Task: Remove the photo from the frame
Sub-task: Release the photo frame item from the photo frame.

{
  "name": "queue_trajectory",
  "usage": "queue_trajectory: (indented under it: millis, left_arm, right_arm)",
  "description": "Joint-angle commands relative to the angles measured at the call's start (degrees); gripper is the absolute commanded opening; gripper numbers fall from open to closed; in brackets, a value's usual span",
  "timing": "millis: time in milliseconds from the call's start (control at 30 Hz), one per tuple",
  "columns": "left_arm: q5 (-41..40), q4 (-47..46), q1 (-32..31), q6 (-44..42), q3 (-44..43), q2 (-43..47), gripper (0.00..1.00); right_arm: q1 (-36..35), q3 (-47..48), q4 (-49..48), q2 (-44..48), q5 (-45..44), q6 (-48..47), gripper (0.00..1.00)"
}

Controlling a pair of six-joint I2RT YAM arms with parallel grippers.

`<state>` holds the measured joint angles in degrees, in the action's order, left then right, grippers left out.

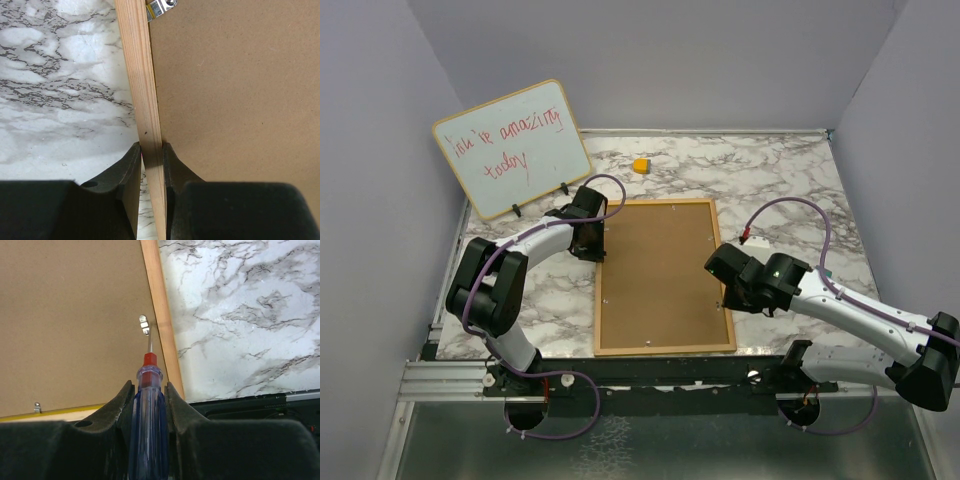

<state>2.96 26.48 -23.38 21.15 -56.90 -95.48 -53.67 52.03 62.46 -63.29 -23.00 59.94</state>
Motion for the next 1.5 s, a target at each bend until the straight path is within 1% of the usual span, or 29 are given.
queue_trajectory:
  millis: [0, 300, 633, 933, 1333, 1467]
  left_arm:
    - [0.2, 2.2, -0.9, -1.9, 0.4, -2.2, 0.00]
    - [0.2, 2.2, -0.9, -2.0, 0.3, -2.2, 0.00]
    - [0.2, 2.2, -0.9, -2.0, 0.3, -2.1, 0.00]
    - [0.3, 2.2, -0.9, -2.0, 0.3, -2.1, 0.00]
    - [0.5, 1.0, -0.9, -1.5, 0.8, -0.3, 0.00]
    - [0.6, 0.6, -0.9, -1.5, 0.9, 0.1, 0.00]
  right_arm:
    - [-0.3, -0.3, -2.4, -0.1, 0.6, 0.0, 0.00]
    - [-0.3, -0.2, -3.0, -0.2, 1.1, -0.6, 0.00]
    - [-0.3, 1.8, 1.5, 1.1, -1.7, 0.9, 0.00]
    - [-0.3, 1.7, 1.0, 3.1, 0.0, 0.0, 0.00]
    - [-0.3, 0.3, -4.4, 3.2, 5.9, -3.6, 0.00]
    - [-0.2, -0.5, -9.0, 2.6, 12.2, -7.7, 0.00]
